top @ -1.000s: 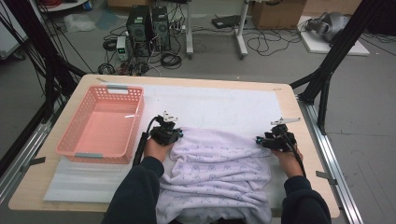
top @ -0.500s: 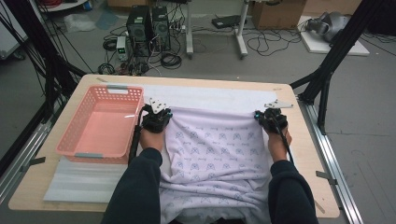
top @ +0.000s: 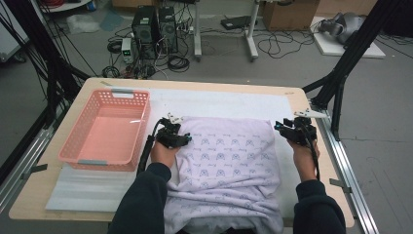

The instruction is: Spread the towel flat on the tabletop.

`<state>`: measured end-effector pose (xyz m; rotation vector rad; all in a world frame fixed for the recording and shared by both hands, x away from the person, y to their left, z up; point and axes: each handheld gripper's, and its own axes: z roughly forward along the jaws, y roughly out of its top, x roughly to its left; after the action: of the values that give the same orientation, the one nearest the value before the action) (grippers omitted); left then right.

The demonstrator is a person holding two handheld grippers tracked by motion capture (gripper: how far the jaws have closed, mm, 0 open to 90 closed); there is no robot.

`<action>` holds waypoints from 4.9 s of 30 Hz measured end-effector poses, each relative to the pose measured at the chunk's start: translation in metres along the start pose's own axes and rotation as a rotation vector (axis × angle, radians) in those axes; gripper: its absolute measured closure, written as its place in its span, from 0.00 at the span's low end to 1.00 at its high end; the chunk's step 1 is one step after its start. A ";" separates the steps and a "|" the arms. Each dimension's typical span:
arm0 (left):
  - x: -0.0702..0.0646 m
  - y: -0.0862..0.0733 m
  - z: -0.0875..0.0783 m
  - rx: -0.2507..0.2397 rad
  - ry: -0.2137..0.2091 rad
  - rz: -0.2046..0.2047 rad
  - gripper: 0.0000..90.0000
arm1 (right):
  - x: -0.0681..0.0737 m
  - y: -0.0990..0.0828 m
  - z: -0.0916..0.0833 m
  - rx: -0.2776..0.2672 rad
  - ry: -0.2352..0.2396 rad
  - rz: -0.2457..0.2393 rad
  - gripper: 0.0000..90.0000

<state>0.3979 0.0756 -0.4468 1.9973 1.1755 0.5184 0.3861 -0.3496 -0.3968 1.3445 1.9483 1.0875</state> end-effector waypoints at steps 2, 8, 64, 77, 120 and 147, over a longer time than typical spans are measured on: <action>-0.002 0.002 0.001 -0.001 0.033 0.019 0.93 | 0.003 -0.002 -0.005 0.006 0.008 -0.033 0.65; 0.025 0.009 -0.008 -0.153 0.271 -0.053 0.93 | 0.012 -0.024 -0.011 0.065 0.128 -0.052 0.65; 0.019 -0.007 -0.031 -0.130 0.093 -0.044 0.94 | 0.059 -0.061 -0.005 0.200 0.198 -0.201 0.97; 0.013 -0.006 -0.026 -0.200 0.039 -0.115 0.68 | 0.036 -0.048 0.014 0.102 -0.006 -0.180 0.90; 0.007 -0.036 -0.048 -0.135 0.094 -0.075 0.59 | 0.039 -0.056 0.012 0.095 0.037 -0.130 0.88; -0.032 -0.116 -0.127 -0.055 -0.199 0.007 0.53 | 0.070 -0.132 -0.103 0.139 0.166 -0.087 0.47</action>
<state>0.2328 0.1324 -0.4543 1.9565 1.0215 0.3424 0.2137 -0.3403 -0.4520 1.2609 2.2177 1.0684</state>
